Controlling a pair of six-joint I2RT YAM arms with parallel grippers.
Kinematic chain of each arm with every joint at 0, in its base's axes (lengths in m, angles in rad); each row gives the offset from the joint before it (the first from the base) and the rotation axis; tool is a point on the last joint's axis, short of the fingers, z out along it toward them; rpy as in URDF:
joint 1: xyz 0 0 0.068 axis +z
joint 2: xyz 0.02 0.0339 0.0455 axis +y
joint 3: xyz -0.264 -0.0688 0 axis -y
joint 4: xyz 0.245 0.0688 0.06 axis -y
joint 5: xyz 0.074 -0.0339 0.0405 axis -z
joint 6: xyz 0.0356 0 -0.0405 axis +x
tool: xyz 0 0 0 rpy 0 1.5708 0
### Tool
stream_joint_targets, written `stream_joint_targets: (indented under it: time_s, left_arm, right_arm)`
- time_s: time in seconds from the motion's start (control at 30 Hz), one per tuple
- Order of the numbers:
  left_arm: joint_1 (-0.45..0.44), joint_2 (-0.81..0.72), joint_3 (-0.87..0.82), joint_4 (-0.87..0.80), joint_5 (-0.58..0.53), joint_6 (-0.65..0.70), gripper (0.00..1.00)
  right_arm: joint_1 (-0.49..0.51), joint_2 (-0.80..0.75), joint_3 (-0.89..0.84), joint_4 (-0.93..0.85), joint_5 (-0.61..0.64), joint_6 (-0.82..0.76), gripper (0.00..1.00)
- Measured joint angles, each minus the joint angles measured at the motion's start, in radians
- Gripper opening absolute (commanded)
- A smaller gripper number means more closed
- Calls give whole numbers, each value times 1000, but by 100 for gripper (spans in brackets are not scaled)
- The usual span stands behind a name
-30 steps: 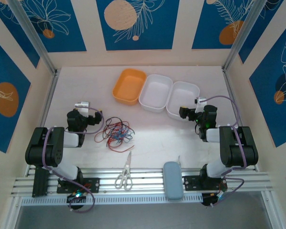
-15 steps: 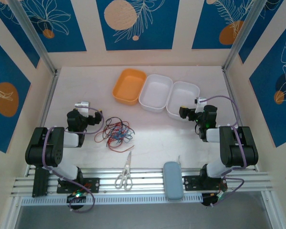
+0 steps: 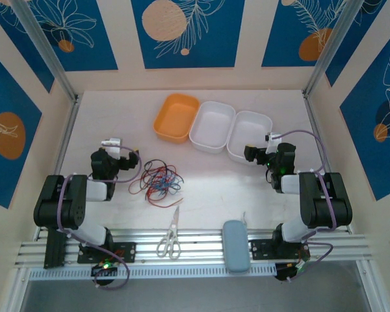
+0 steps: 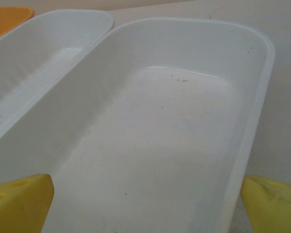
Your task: Untangle the cables
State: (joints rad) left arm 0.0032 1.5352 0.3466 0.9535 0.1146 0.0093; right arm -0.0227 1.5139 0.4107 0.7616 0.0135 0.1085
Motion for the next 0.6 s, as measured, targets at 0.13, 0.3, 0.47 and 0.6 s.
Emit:
stream_joint_targets:
  time_s: [0.13, 0.3, 0.47, 0.6]
  left_arm:
    - [0, -76, -11, -19, -32, -3, 100]
    - [0, -242, -12, -148, -80, -31, 100]
    - [0, -417, 27, -357, -92, -109, 100]
    - [-2, -490, 46, -458, -71, -203, 100]
  right_arm:
    - [4, -48, 0, -35, 26, 0, 99]
    - [19, -203, 1, -138, 100, 5, 99]
    - [43, -436, 37, -366, 201, 76, 99]
    - [78, -594, 88, -560, 274, 159, 99]
